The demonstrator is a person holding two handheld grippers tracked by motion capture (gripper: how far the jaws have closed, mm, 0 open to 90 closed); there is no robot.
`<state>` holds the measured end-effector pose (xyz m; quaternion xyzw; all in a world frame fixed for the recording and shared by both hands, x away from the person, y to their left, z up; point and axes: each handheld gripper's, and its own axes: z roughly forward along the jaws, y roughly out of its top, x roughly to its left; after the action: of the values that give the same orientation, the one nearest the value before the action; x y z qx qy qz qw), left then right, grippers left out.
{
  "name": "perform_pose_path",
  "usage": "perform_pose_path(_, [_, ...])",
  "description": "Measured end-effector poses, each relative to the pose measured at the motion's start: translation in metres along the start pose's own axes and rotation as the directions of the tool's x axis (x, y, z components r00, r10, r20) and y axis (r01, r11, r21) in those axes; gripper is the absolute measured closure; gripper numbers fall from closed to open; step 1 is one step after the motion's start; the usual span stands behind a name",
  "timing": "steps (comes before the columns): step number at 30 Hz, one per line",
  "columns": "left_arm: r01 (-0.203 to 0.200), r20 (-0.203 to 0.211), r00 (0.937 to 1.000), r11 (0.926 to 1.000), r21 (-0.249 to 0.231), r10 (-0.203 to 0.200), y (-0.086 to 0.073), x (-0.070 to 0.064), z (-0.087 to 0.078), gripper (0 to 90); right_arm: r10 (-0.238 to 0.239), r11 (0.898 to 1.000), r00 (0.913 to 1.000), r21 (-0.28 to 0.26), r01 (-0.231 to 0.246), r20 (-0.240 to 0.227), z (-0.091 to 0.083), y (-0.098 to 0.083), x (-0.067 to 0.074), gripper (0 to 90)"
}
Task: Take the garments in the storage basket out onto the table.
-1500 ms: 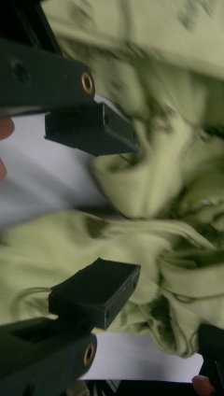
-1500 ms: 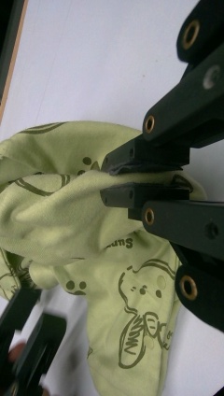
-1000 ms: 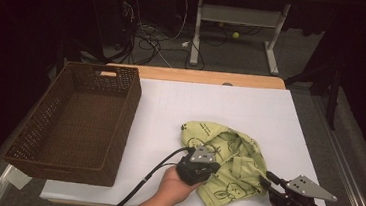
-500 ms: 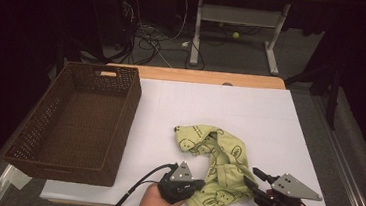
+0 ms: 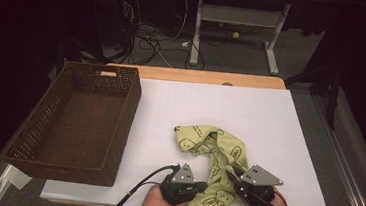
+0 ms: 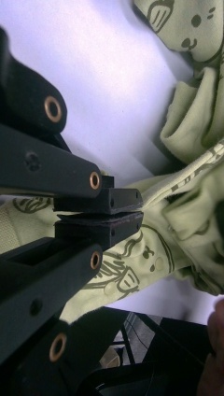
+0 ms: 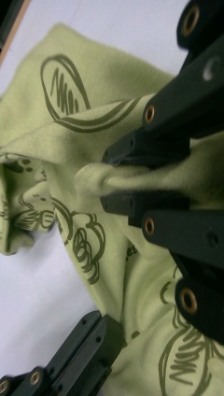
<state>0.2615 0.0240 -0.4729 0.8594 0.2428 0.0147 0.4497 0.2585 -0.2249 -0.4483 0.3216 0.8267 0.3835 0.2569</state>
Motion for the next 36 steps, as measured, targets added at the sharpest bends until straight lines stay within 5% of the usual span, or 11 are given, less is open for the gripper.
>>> perform_pose_path(9, [0.005,-0.015,0.9999,1.0000,-0.002,-0.005,-0.001,0.001,-0.002,83.4,0.093,0.990,0.9936,-0.109,-0.086,0.064,-0.043,-0.015,-0.022,81.2])
perform_pose_path(15, [0.013,-0.016,0.9998,0.9999,0.000,-0.013,-0.002,0.002,-0.005,83.4,0.190,0.979,0.9734,-0.097,-0.179,0.127,-0.069,-0.043,-0.048,81.2])
perform_pose_path(21, [0.005,-0.007,1.0000,1.0000,0.000,-0.005,-0.003,-0.003,-0.005,83.4,0.265,0.964,0.9429,-0.053,-0.260,0.202,-0.081,-0.068,-0.070,79.5])
perform_pose_path(26, [0.014,-0.003,0.9999,0.9999,-0.004,-0.014,-0.002,0.000,-0.004,77.6,0.260,0.965,0.9487,-0.093,-0.246,0.180,-0.079,-0.060,-0.067,63.4])
perform_pose_path(33, [0.074,-0.055,0.9954,0.9931,-0.091,-0.079,0.009,0.010,-0.005,43.1,0.210,0.969,0.9686,-0.162,-0.188,0.133,-0.080,-0.030,-0.050,57.1])
perform_pose_path(36, [0.105,-0.074,0.9907,0.9868,-0.123,-0.114,0.025,0.020,0.000,38.4,0.175,0.973,0.9790,-0.167,-0.157,0.104,-0.072,-0.014,-0.044,57.1])
